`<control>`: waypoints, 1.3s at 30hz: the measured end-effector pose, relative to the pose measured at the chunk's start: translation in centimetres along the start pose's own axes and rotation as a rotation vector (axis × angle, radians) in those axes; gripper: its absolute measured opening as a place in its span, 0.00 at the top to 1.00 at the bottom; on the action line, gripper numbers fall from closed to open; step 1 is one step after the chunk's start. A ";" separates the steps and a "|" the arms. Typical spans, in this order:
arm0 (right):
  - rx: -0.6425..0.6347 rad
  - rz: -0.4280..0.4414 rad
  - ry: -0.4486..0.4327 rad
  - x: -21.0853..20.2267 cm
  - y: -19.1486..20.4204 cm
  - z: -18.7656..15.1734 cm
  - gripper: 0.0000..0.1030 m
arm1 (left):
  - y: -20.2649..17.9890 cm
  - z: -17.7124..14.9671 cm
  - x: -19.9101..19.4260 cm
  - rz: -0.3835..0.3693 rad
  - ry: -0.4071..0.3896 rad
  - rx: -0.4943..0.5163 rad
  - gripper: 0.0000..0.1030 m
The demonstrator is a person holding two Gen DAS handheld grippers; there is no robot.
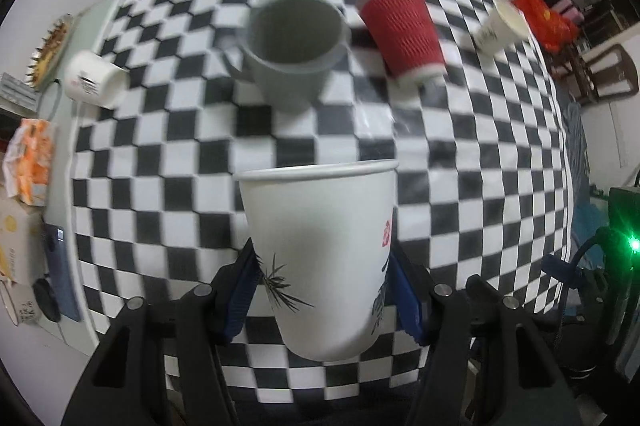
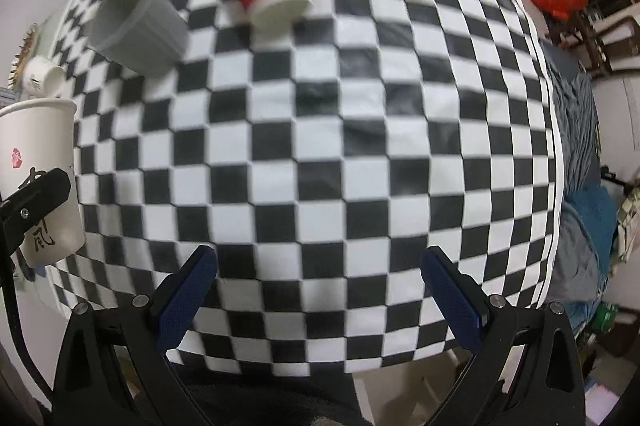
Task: Flip cup upright
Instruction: 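Lift the white paper cup with the left gripper and carry it toward the right gripper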
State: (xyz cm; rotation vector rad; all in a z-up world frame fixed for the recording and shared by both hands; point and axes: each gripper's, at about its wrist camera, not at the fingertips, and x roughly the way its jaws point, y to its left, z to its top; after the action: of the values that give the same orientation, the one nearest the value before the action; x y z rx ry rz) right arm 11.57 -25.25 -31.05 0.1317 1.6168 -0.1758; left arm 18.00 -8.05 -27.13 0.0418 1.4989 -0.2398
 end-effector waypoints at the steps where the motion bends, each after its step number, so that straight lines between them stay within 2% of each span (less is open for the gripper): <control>1: 0.007 0.001 0.009 0.6 -0.7 -0.2 0.00 | -0.7 -0.2 0.9 -0.009 0.017 0.005 0.44; 10: 0.052 -0.022 0.071 5.2 -4.7 -1.3 0.00 | -3.7 -1.0 7.3 -0.102 0.140 -0.056 0.44; 17: 0.088 -0.033 0.074 6.2 -6.5 -1.2 0.00 | -5.7 -0.9 10.2 -0.087 0.159 -0.043 0.44; 23: 0.101 -0.046 0.069 6.3 -7.3 -1.3 0.00 | -7.2 -1.0 10.6 -0.076 0.138 -0.024 0.44; 29: 0.108 -0.043 0.071 6.5 -7.6 -1.6 0.00 | -8.7 -0.8 10.4 -0.040 0.134 0.010 0.41; 33: 0.113 -0.041 0.067 6.7 -8.5 -2.2 0.00 | -10.0 -1.0 10.1 0.021 0.107 0.056 0.41; 34: 0.116 -0.042 0.066 6.8 -8.7 -2.3 0.00 | -10.3 -1.0 10.0 0.032 0.104 0.062 0.38; 35: 0.119 -0.041 0.066 6.7 -8.8 -2.3 0.00 | -10.5 -1.2 9.9 0.036 0.101 0.066 0.29; 37: 0.127 -0.034 0.062 6.7 -9.2 -2.4 0.00 | -10.8 -1.3 9.6 0.035 0.089 0.069 0.17; 39: 0.135 -0.024 0.059 6.5 -9.4 -2.3 0.00 | -11.0 -1.5 9.0 0.035 0.063 0.068 0.17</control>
State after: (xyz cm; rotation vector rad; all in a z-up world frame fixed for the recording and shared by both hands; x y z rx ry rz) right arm 7.15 -34.17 -37.11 0.2228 1.6654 -0.3020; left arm 14.93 -19.74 -34.87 0.1312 1.5507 -0.2629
